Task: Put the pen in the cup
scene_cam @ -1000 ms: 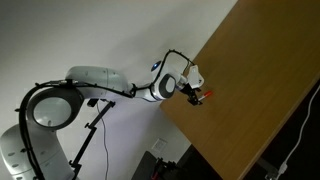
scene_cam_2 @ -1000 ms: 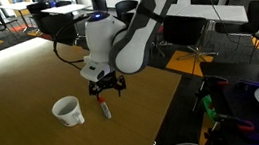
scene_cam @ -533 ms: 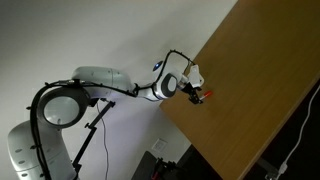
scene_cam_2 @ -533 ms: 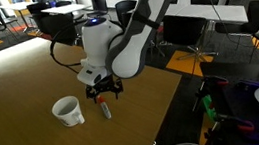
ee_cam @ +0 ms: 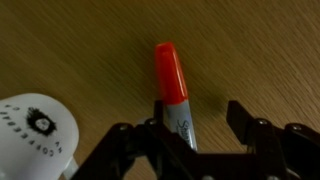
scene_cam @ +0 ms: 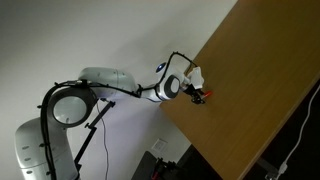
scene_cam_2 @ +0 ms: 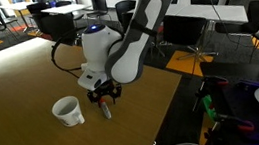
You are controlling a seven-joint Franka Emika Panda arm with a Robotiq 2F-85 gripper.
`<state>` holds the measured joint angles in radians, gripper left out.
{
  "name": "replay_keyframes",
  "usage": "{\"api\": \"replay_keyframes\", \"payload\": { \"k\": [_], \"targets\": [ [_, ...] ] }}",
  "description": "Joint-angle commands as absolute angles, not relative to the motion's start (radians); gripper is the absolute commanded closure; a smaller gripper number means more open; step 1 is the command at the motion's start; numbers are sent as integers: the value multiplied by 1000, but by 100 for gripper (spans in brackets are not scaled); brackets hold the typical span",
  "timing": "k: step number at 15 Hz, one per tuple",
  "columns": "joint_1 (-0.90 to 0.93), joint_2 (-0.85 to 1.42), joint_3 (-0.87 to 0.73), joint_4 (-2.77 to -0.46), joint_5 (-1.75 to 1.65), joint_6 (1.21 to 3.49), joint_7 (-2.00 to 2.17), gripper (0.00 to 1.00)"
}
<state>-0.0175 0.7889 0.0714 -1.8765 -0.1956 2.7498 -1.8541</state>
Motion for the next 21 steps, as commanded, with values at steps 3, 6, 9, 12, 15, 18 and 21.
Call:
{"api": "replay_keyframes", "payload": {
  "k": [3, 6, 9, 12, 15, 18, 21],
  "targets": [
    [-18, 805, 73, -1839, -225, 2732, -1820, 78],
    [-23, 802, 77, -1836, -221, 2728, -1822, 98],
    [-70, 764, 109, -1870, -191, 2723, -1841, 94],
    [-132, 719, 141, -1911, -165, 2721, -1857, 94],
    [-210, 675, 188, -1945, -127, 2715, -1884, 94],
    [-294, 636, 258, -1972, -67, 2701, -1940, 94],
    [-362, 607, 329, -1989, 20, 2680, -2024, 94]
  ]
}}
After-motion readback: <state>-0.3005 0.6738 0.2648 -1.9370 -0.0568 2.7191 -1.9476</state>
